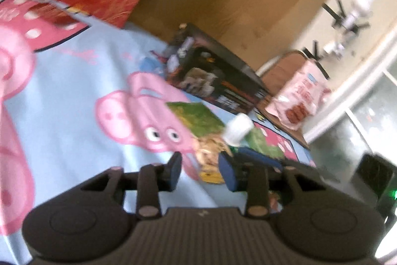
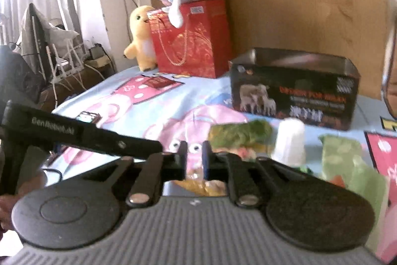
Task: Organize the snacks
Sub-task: 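Grasp the green crinkly snack packet with the left tool, then lower the green packet into the black tin box and open the left tool, then grasp the yellow snack bag with the left tool while the right tool grasps the white plastic cup, then lower the yellow bag into the box with the left tool while the right tool carries the cup, then grasp the green leaf-print packet with the left tool, then lower the green leaf-print packet into the black tin box and open the left tool, then move the left tool to the green biscuit packet and grasp it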
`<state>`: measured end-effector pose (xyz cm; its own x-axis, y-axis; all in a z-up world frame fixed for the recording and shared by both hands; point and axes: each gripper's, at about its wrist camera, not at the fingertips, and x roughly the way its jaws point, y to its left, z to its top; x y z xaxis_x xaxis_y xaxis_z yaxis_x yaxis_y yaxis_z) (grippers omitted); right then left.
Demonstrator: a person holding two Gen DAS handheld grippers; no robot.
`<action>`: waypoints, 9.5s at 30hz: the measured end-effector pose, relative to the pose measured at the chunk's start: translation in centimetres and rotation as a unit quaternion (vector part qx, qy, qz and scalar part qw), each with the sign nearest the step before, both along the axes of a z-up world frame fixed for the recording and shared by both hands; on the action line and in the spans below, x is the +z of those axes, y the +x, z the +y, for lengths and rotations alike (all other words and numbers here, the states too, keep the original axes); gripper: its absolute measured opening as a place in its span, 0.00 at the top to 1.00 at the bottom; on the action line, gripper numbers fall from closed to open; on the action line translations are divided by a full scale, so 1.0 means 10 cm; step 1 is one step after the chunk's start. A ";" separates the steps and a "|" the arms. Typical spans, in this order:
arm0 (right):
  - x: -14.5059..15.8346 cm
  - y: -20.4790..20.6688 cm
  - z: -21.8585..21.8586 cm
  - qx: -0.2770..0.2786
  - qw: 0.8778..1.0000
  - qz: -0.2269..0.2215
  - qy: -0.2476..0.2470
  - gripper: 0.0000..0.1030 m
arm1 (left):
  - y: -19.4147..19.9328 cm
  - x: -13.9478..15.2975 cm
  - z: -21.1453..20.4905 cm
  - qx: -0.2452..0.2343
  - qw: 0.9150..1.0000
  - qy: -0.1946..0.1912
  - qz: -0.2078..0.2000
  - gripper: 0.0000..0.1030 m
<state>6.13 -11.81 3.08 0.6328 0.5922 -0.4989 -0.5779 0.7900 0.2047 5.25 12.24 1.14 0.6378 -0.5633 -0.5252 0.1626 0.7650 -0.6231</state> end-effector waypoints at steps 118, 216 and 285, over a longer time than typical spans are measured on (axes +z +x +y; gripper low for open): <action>-0.12 1.01 -0.28 -0.162 0.985 0.049 -0.010 0.66 | 0.28 0.21 -0.66 0.063 0.968 0.243 -0.027 0.54; -0.07 0.16 -0.56 0.004 0.998 0.052 0.031 0.37 | 0.55 0.06 -0.85 -0.076 0.997 0.021 0.017 0.54; -0.13 -0.38 -0.55 -0.039 0.994 0.081 0.054 0.51 | -0.35 0.03 -0.69 -0.079 0.995 0.051 0.016 0.46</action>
<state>2.31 -17.30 1.75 0.5955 0.5997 -0.5346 -0.4672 0.7998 0.3768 1.75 5.34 1.45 0.5277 -0.5983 -0.6030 0.2683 0.7909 -0.5500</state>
